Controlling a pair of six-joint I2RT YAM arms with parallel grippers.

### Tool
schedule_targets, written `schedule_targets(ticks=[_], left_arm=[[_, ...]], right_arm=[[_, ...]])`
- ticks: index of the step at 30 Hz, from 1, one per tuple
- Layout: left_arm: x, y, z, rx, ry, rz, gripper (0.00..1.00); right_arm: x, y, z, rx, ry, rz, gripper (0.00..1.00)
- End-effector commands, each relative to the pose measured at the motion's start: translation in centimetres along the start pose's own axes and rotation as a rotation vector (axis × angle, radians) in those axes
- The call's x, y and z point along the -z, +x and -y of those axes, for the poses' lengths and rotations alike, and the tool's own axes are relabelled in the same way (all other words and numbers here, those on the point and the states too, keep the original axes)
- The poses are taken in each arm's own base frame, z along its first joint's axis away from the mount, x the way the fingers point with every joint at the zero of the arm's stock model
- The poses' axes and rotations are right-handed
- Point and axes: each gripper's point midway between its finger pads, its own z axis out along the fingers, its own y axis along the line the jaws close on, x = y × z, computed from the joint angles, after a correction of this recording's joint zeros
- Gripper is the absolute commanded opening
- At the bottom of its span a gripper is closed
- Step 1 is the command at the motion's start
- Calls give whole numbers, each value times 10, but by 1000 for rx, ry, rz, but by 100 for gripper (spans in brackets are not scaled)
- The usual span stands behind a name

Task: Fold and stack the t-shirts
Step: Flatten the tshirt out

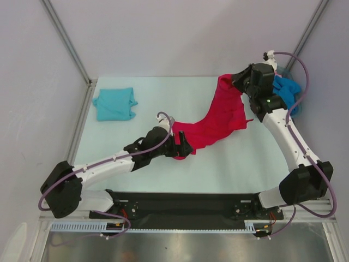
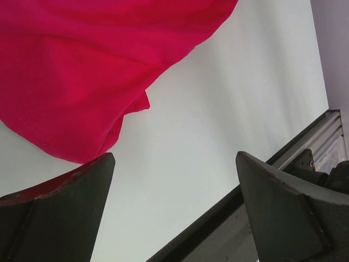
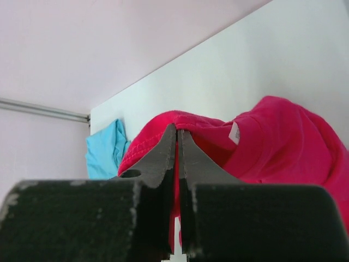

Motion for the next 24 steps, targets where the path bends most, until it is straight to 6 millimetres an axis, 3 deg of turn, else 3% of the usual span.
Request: schedule_targets(ticks=[1,5,7,8,11,19,24], left_arm=[[9,-11,3,-10,2,57,100],[7,-8,2,-2,1,49,100],[7,-6,2,0,-1,45,100],[6,-6,1,1,-4,43,100],[6,-6,-2,6,-16,48,100],[2,-12,-14,4,-92,77,100],[19,-41,-38,36,-225,246,100]], right_arm=[[11,-42,-27,-15,-72,86,0],[36,-76,-69,1,-198,143,0],[47,-83,-88,16,-252,146,0],[59,-98,-105,20,-294,174,0],[76,-114,-131,32,-371,182,0],[124,-137,-168,31,-521,230,0],[141,-136,-175,43,-581,231,0]])
